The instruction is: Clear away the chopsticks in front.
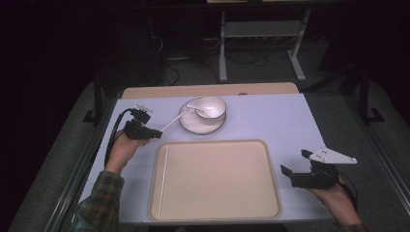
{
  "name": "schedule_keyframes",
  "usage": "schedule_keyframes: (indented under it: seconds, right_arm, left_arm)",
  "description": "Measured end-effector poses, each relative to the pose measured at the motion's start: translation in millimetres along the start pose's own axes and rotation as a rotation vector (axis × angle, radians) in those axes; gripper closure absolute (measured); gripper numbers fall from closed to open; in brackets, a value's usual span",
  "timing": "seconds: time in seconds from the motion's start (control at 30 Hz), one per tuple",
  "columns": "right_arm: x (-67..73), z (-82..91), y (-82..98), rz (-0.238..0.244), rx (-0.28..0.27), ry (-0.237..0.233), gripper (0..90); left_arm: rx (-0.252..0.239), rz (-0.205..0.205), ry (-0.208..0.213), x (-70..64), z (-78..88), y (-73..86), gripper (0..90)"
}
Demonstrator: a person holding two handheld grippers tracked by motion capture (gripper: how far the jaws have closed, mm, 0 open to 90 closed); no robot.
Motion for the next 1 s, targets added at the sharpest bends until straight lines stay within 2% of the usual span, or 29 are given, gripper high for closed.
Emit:
schedule_keyframes:
  seconds: [0.37, 0.63, 0.73, 0.77, 0.8, 0.9, 1.0]
  right_arm:
    - [0.3, -0.1, -0.1, 0.001, 0.002, 0.002, 6.2]
    - [1.2, -0.2, -0.5, 0.003, 0.001, 0.002, 6.2]
    - [1.7, -0.2, -0.9, 0.006, 0.0, 0.002, 6.1]
    - [1.7, -0.2, -0.9, 0.006, 0.0, 0.002, 6.1]
    - [1.9, -0.2, -0.9, 0.006, 0.0, 0.002, 6.1]
    - [1.9, -0.3, -0.9, 0.006, 0.0, 0.002, 6.2]
    - [2.1, -0.3, -0.9, 0.006, 0.001, 0.001, 6.2]
  left_arm:
    - [-0.02, -0.005, 0.032, -10.0, 16.7, 27.3, 85.8]
    - [-0.042, -0.012, 0.082, -25.8, 27.7, 44.5, 85.8]
    - [-0.035, -0.02, 0.125, -36.4, 26.7, 51.0, 85.7]
    - [-0.035, -0.02, 0.125, -36.4, 26.7, 51.0, 85.7]
    - [-0.032, -0.025, 0.152, -42.3, 25.6, 53.2, 85.8]
    - [-0.031, -0.034, 0.166, -48.2, 24.7, 54.7, 85.8]
    - [-0.034, -0.033, 0.202, -57.0, 22.2, 55.7, 85.7]
Point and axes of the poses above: each handheld gripper's, and its own axes: z roughly backward along the jaws, y roughly out of its underside, x roughly to its left, the point moved 5 cm from there along -z, roughly forward along the jaws, and after that the axes turned 6 degrees about z, right-handed, at the moved point
